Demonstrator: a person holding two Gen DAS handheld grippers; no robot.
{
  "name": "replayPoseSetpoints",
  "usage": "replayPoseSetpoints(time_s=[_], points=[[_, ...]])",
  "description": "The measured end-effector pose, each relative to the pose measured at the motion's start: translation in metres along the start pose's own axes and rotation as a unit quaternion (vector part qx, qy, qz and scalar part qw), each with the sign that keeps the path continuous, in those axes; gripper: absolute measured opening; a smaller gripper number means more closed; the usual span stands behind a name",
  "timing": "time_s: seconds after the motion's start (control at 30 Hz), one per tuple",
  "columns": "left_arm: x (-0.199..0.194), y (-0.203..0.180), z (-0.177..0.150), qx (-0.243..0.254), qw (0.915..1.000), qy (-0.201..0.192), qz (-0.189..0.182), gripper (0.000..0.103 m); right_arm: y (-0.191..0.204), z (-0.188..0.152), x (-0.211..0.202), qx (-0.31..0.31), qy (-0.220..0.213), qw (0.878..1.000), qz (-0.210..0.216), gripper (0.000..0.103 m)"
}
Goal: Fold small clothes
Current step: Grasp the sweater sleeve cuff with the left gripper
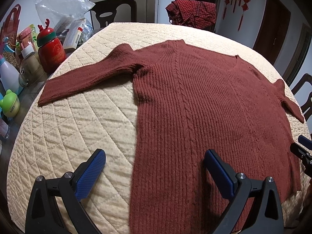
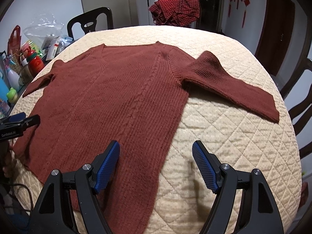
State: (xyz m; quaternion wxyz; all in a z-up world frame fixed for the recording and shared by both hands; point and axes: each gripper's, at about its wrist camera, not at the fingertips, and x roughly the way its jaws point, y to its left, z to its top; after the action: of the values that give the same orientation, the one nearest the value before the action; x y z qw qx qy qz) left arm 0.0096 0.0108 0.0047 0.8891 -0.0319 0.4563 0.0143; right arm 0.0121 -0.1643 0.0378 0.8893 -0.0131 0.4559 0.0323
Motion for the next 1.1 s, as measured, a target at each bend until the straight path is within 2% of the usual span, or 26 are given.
replayPoseSetpoints(time_s=[0.63, 0.9, 1.1], points=[[0.009, 0.034, 0.029, -0.016, 0.9991, -0.035, 0.02, 0.102, 0.03, 0.047, 0.017, -0.051, -0.02, 0.998, 0.023, 0.077], [0.016, 0.093, 0.044, -0.094, 0.9934, -0.05, 0.04, 0.102, 0.041, 0.063, 0.025, -0.061, -0.027, 0.997, 0.037, 0.077], [0.02, 0.139, 0.048, -0.156, 0.9844, -0.058, 0.056, 0.098, 0.051, 0.069, 0.029, -0.072, -0.029, 0.996, 0.047, 0.077]])
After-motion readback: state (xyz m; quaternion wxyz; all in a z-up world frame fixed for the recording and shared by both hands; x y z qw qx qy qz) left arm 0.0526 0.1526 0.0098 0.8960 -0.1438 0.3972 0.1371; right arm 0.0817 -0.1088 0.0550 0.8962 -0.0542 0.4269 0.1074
